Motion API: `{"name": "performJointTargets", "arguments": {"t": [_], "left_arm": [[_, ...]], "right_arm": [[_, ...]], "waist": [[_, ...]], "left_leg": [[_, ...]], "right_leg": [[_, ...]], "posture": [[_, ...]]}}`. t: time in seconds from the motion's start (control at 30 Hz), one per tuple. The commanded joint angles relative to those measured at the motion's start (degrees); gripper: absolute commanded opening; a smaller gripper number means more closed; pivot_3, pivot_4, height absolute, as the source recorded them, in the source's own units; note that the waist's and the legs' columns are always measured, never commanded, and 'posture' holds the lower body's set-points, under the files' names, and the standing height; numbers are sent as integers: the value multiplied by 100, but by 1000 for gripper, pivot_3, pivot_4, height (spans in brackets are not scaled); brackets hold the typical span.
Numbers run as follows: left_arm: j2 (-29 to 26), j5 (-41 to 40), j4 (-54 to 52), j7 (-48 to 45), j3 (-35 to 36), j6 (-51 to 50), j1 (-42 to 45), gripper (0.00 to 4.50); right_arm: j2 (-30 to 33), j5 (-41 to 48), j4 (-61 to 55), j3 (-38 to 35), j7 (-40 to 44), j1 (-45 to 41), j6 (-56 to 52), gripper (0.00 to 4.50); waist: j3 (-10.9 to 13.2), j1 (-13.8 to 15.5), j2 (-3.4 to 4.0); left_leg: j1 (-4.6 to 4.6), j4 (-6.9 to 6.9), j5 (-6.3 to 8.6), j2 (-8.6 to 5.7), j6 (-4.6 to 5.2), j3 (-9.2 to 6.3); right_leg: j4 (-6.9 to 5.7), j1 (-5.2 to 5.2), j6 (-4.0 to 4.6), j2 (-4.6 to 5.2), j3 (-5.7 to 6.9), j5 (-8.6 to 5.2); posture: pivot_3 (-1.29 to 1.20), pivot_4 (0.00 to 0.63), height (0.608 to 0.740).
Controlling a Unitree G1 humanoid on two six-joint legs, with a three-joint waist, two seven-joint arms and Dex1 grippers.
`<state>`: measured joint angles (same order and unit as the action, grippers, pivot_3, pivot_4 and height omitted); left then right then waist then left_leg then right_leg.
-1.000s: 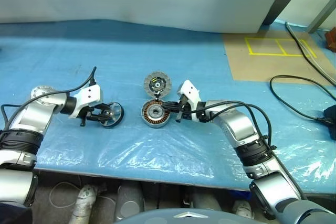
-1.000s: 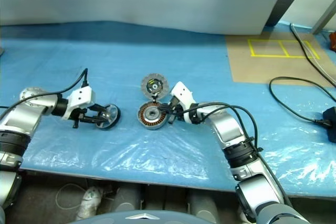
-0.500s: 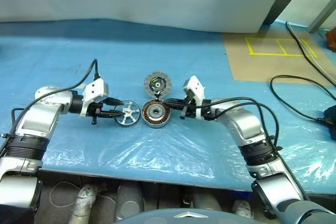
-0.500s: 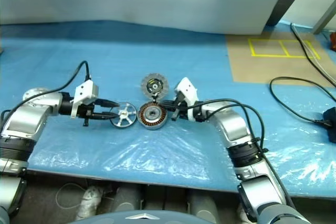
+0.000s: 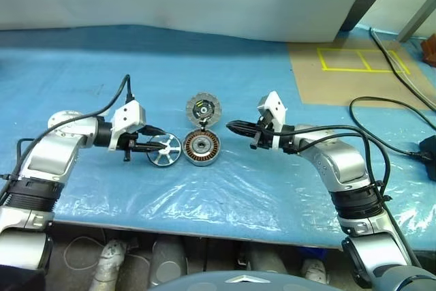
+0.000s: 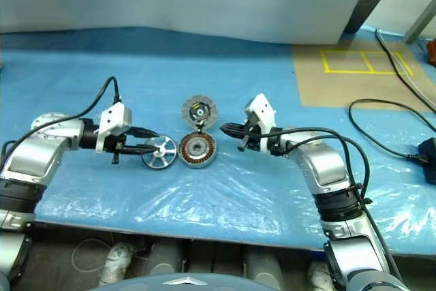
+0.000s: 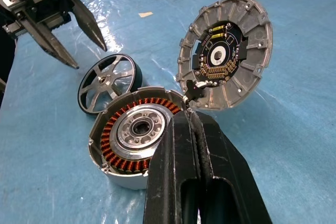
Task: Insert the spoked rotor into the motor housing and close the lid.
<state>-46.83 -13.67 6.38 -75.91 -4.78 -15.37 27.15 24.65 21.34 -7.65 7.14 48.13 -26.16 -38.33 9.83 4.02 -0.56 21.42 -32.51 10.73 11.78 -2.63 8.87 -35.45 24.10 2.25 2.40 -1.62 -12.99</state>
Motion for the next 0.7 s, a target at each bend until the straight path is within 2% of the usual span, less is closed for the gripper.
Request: {"name": "performJointTargets", "arguments": {"t": [0.03,0.4,0.7], "left_arm": [[-201,163,232,-165,-52,175,375,1876],[54,581,433,-329,-599,812,475,1876],[72,995,1339,-362,-791,1349,619,1876]], "right_arm": [[-42,-4,-84,-2,-76,-21,154,0],[-86,-124,-2,87,-254,50,212,0],[-95,-247,107,46,-427,102,327,0]], "waist": [[0,5,0],[0,-2,0],[0,5,1]], "left_leg": [[0,0,0,-1,0,0],[1,4,-1,-1,-1,0],[0,0,-1,-2,-1,-1]], "right_leg": [[0,0,0,1,0,0],[-1,0,-5,1,1,3],[-4,-1,-4,2,1,2]], "posture": [[0,150,740],[0,150,740],[0,150,740]]}}
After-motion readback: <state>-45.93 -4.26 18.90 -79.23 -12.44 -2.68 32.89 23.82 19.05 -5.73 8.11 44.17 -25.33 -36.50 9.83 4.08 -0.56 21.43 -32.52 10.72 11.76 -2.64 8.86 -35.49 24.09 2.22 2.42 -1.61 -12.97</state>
